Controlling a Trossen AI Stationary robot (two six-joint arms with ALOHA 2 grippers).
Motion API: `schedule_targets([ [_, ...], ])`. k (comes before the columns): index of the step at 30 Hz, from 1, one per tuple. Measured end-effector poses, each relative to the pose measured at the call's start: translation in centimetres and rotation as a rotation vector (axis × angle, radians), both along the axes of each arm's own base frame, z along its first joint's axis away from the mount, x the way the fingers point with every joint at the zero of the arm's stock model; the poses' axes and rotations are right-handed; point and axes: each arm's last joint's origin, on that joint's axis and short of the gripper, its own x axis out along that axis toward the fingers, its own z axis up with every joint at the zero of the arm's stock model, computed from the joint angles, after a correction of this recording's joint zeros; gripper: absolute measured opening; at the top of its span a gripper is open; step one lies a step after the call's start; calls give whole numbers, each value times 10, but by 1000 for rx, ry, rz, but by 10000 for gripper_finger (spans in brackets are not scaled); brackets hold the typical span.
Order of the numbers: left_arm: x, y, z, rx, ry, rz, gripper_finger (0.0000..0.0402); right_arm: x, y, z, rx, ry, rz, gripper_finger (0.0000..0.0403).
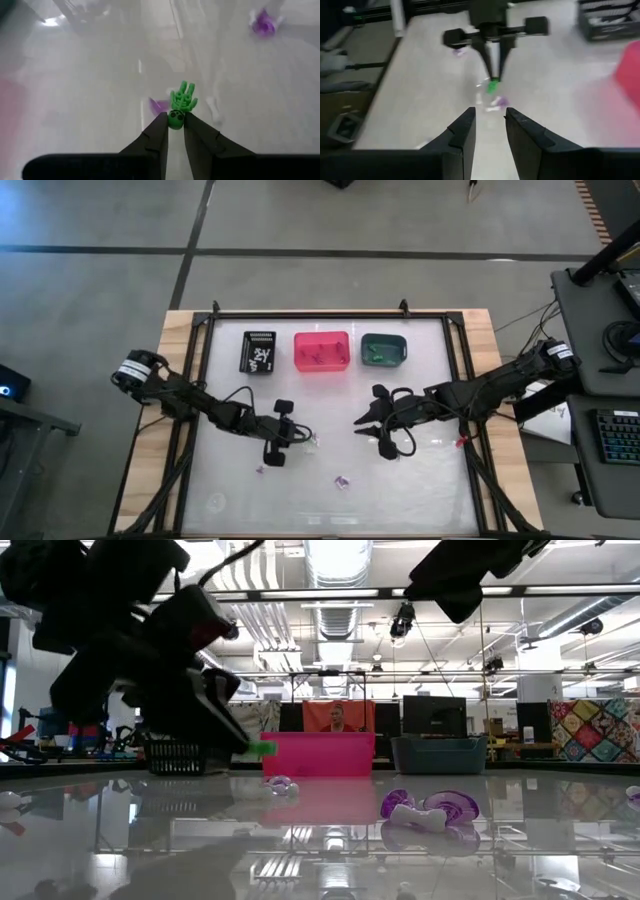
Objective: Sort Halloween decoration
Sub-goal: Put the green skeleton toy into the blue bin
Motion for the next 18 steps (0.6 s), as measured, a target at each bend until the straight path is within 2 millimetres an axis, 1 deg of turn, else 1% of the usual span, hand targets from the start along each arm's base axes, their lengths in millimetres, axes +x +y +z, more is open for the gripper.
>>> schedule_targets([
  [4,-1,2,12,25,-51,49,38,3,-2,-6,-97,2,-76,98],
  [7,-2,4,20,62,-87,84,38,11,-2,-13,-174,-17,-110,98],
  [13,-4,8,41,80,-188,184,38,41,6,-36,-295,-113,-77,98],
  [15,-4,8,46,63,-223,200,38,52,8,-43,-315,-148,-87,98],
  [18,-5,8,53,41,-257,207,38,66,8,-53,-328,-153,-95,100],
])
